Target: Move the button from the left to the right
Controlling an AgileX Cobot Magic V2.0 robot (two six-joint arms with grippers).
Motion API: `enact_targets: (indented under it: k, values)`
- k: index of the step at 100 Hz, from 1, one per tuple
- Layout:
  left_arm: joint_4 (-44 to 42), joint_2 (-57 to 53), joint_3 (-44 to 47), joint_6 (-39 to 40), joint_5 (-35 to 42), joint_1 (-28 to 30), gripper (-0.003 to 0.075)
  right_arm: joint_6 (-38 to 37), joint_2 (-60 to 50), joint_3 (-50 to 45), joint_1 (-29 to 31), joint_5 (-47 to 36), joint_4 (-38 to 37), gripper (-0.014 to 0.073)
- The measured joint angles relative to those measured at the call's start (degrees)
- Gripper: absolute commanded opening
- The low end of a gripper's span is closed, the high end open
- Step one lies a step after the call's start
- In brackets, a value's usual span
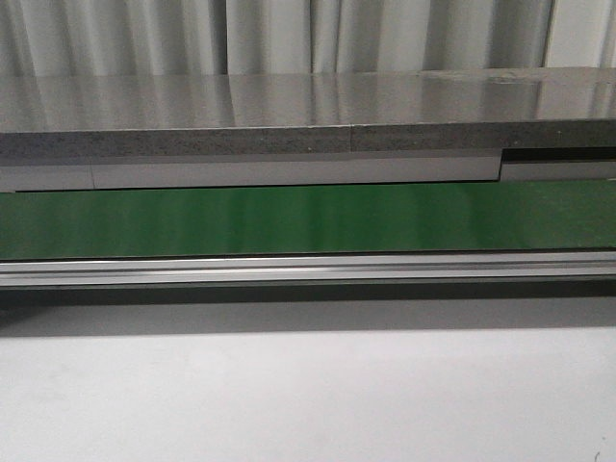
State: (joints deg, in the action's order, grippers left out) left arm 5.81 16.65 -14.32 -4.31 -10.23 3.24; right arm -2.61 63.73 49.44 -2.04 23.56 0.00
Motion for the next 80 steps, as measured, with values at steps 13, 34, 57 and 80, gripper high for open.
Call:
enact_targets:
  k: [13, 34, 57, 80]
  values:
    - [0.00, 0.00, 0.00, 0.00, 0.00, 0.00, -0.0020, 0.00, -10.01, -8.75, -0.25, -1.84, 0.43, 0.0520]
    - [0.00, 0.00, 0.00, 0.00, 0.00, 0.00, -0.0020, 0.00, -26.50, -18.74, -0.25, -2.51, 0.55, 0.0520]
    - [0.00, 0.00, 0.00, 0.00, 0.00, 0.00, -0.0020, 0.00, -41.48, -22.63, -0.25, 0.88, 1.52, 0.0417]
    - [0.00, 0.00, 0.00, 0.00, 0.00, 0.00, -0.0020, -0.04, -46.27, -22.64, -0.25, 2.54, 1.52, 0.0076]
